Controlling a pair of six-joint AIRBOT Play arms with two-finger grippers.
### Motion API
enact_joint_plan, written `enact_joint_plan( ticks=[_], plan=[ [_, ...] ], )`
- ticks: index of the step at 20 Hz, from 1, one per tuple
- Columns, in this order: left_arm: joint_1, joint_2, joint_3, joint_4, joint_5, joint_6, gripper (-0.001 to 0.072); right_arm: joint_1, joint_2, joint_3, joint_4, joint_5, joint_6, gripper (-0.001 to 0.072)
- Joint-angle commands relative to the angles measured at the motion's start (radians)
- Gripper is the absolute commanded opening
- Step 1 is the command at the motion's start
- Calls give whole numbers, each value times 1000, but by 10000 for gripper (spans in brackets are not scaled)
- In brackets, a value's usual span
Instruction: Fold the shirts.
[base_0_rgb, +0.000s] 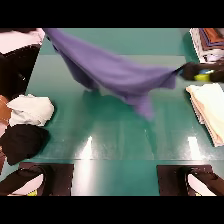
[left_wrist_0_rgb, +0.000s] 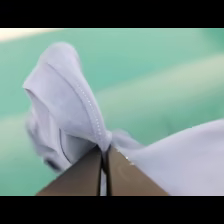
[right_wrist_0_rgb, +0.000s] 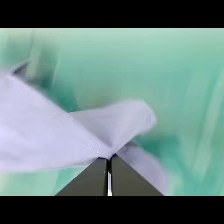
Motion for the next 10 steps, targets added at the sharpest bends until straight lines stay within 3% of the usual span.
enact_joint_plan(
  ticks=[1, 6, 10],
  plan=[
    [0, 155, 55, 12, -7, -5, 25, -98, 154, 151, -61, 85, 4, 15],
    [0, 269, 99, 9, -8, -57, 25, -208, 255, 319, -106, 164, 4, 15],
    [0, 257, 125, -11, -66, -56, 25, -310, 220, 443, -103, 250, 3, 15]
  ],
)
